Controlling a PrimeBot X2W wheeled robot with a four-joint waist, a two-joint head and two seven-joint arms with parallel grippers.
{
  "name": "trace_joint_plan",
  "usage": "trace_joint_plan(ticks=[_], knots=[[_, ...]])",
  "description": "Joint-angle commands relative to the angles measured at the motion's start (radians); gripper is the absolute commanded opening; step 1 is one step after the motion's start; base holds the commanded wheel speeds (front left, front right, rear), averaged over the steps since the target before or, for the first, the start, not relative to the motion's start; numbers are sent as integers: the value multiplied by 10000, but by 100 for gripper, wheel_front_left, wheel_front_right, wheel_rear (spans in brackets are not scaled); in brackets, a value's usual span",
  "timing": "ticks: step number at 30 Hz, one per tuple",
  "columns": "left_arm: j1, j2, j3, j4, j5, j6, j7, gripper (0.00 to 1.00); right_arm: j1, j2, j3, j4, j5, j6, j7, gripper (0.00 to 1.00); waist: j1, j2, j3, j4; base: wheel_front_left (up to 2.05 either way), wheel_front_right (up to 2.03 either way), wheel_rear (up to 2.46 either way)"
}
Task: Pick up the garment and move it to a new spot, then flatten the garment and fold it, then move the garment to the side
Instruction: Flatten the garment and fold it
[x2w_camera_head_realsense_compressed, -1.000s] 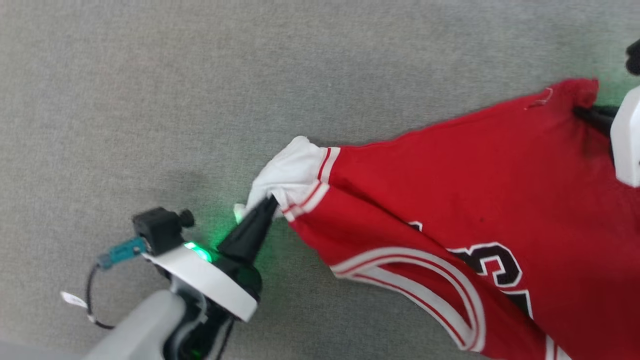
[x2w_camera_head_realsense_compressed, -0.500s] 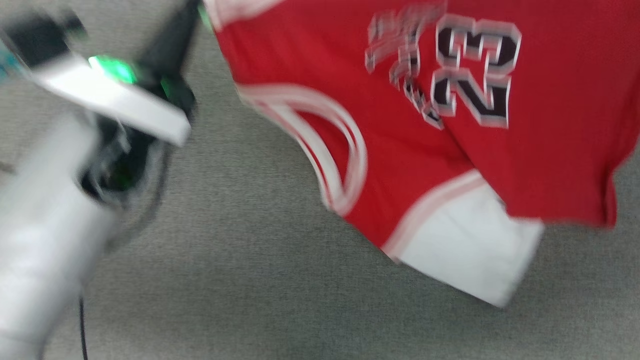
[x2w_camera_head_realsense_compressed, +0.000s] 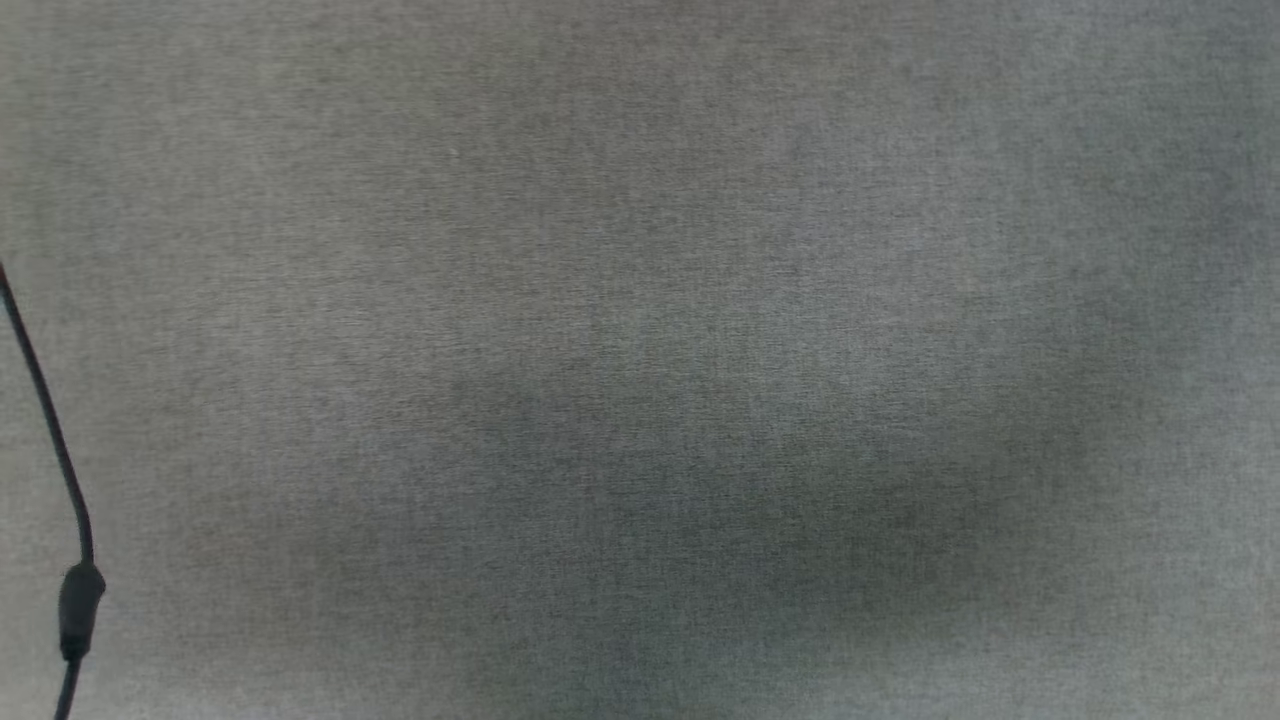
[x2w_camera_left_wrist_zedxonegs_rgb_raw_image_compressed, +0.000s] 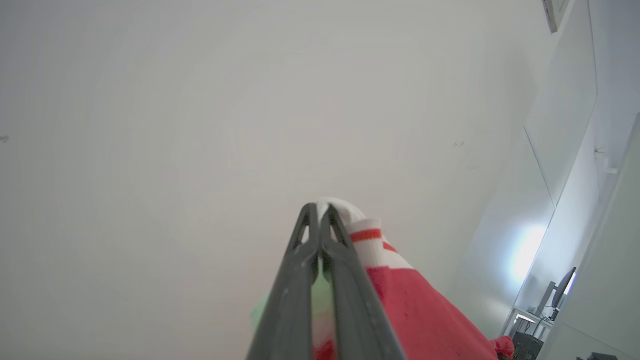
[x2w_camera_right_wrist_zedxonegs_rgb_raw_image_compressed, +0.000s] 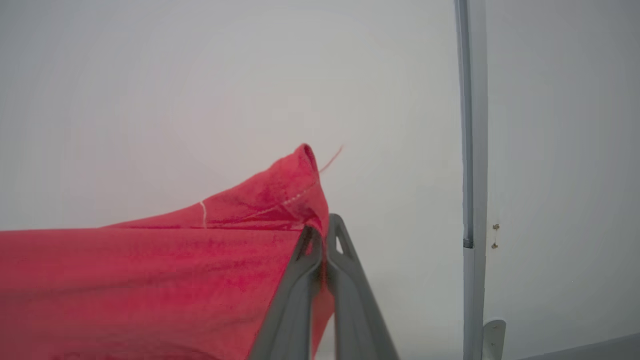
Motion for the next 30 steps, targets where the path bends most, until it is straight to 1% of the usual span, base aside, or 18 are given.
trace_joint_plan(ticks=[1, 3, 5, 7, 8, 9, 11, 13, 15, 18, 19, 21, 24, 25, 27, 30], knots=[[-104, 281, 123, 189, -272, 62, -119, 0, 20, -207, -123, 416, -165, -140, -228, 0, -1, 0, 69, -94, 0, 0, 0], [209, 287, 14, 40, -468, 62, -128, 0, 73, -222, -55, 673, -288, -140, -419, 0, -1, 0, 107, -84, 0, 0, 0], [892, 310, -173, -184, -726, 62, -172, 0, 447, -102, 153, 875, -316, -138, -486, 0, -1, 0, 130, -42, 0, 0, 0], [1685, 446, -545, -573, -625, 59, -231, 0, 883, -6, 385, 852, -202, -131, -488, 0, -1, 0, 147, 15, 0, 0, 0], [1685, 446, -545, -573, -625, 59, -231, 0, 883, -6, 385, 852, -202, -131, -488, 0, -1, 0, 147, 15, 0, 0, 0], [2191, 426, -550, -809, -877, 59, -281, 0, 1170, 7, 528, 801, -113, -120, -448, 0, -1, 0, 152, 27, 0, 0, 0], [3369, 450, -622, -1305, -1018, 51, -346, 0, 1948, -39, 832, 562, 84, -115, -439, 0, -1, 0, 81, 108, 0, 0, 0], [4672, 418, -604, -1906, -1213, 51, -378, 0, 2917, -73, 1238, 136, 369, -108, -366, 0, -1, 0, -79, 156, 0, 0, 0], [6009, 386, -287, -2569, -1157, 50, -392, 0, 3986, -183, 1572, -414, 768, -102, -283, 0, -1, 0, -296, 193, 0, 0, 0], [8185, 98, 802, -3733, -1327, 48, -396, 0, 5634, -474, 1921, -1370, 1459, -102, -320, 0, -1, 0, -717, 194, 0, 0, 0], [8910, 80, 989, -4110, -1172, 48, -378, 0, 6189, -574, 2022, -1698, 1686, -102, -288, 0, -1, 0, -861, 190, 0, 0, 0], [10153, -185, 1444, -4715, -1057, 48, -380, 0, 7213, -802, 2095, -2260, 2107, -105, -312, 0, -1, 0, -1193, 231, 0, 0, 0], [11700, -289, 1740, -5492, -709, 48, -381, 0, 8567, -1100, 2073, -3042, 2603, -103, -334, 0, -1, 0, -1617, 268, 0, 0, 0], [12095, -208, 1665, -5720, -491, 48, -381, 0, 8951, -1203, 2084, -3286, 2668, -103, -310, 0, -1, 0, -1704, 259, 0, 0, 0], [12856, -307, 1716, -6165, -324, 48, -382, 0, 9709, -1370, 2152, -3720, 2688, -103, -332, 0, -1, 0, -1905, 252, 0, 0, 0], [13778, -241, 1683, -6649, 16, 48, -379, 0, 10663, -1453, 2103, -4352, 2835, -100, -280, 0, -1, 0, -2183, 264, 0, 0, 0]])
